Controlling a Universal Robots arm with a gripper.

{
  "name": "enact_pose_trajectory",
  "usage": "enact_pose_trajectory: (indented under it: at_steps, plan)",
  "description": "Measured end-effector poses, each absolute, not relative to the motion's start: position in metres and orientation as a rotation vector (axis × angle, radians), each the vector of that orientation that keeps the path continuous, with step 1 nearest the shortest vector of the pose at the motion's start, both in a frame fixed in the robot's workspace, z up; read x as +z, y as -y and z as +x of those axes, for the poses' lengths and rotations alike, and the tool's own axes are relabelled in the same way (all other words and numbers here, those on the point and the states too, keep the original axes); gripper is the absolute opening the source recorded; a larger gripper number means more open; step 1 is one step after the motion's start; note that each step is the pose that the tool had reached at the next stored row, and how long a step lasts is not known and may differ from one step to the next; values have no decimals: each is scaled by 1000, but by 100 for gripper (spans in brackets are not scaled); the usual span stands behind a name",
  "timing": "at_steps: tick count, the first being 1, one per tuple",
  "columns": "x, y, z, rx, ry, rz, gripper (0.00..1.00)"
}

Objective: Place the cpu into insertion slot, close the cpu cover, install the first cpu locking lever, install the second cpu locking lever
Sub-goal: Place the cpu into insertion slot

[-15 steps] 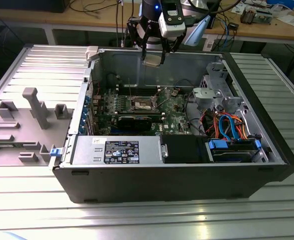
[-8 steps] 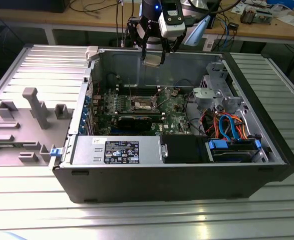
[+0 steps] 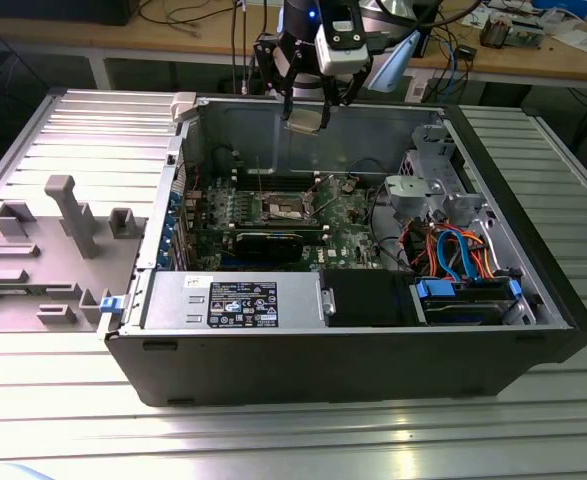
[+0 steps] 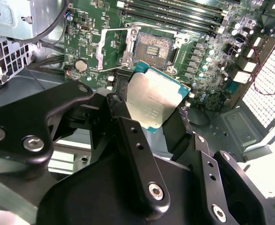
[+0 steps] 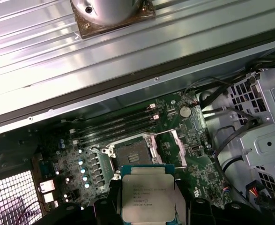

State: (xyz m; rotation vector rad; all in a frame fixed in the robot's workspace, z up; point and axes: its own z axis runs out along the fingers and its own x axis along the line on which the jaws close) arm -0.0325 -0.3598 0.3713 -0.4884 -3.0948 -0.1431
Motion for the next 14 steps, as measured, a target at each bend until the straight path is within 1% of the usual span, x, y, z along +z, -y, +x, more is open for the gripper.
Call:
enact_pose_trajectory:
  at_steps: [14]
  plan:
    - [371, 360, -33, -143, 3091, -519, 54]
